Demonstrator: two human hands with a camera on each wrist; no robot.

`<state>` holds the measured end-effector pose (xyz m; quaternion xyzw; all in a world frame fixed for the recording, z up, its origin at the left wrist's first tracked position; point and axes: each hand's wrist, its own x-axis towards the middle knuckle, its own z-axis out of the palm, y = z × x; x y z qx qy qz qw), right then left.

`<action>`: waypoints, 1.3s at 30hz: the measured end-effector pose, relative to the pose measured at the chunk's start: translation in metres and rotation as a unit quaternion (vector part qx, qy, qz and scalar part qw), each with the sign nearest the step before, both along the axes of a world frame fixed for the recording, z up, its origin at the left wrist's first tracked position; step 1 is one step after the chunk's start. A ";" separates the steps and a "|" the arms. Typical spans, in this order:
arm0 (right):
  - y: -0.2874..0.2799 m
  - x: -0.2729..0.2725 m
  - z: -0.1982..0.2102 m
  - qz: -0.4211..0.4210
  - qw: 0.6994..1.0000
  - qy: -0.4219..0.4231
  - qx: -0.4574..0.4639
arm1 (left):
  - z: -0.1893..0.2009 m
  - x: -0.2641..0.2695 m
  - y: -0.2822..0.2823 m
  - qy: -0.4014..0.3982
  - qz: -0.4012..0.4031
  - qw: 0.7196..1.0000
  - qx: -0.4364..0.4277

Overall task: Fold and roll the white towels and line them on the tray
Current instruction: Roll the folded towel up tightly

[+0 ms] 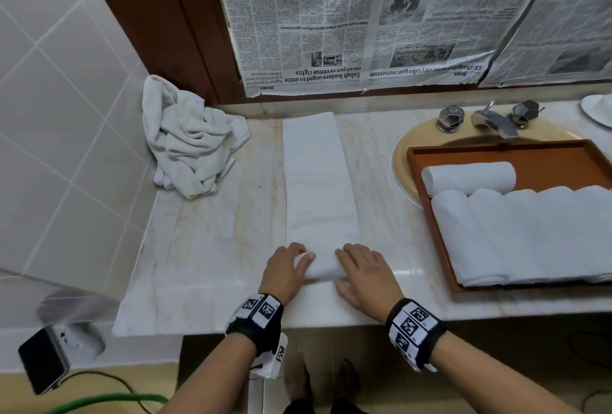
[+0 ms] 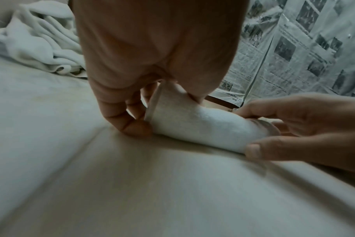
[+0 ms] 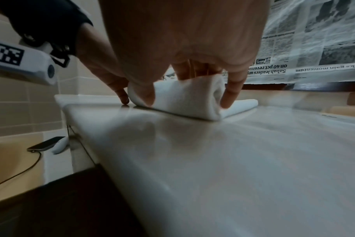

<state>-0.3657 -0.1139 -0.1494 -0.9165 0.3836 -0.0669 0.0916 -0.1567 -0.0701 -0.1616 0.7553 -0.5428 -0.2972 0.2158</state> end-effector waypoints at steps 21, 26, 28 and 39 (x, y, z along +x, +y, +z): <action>-0.015 0.010 0.006 -0.056 0.998 -0.022 0.012 | 0.013 0.008 0.002 0.002 -0.053 0.998 -0.018; -0.009 -0.001 -0.001 0.005 0.999 0.015 0.038 | 0.007 0.007 -0.004 0.019 0.052 0.998 0.008; -0.017 -0.002 0.002 -0.003 0.996 0.017 0.093 | 0.006 0.002 -0.001 -0.030 0.031 0.999 -0.031; -0.037 0.012 0.019 -0.070 0.959 0.077 0.265 | -0.007 0.004 0.014 -0.047 -0.114 0.990 -0.063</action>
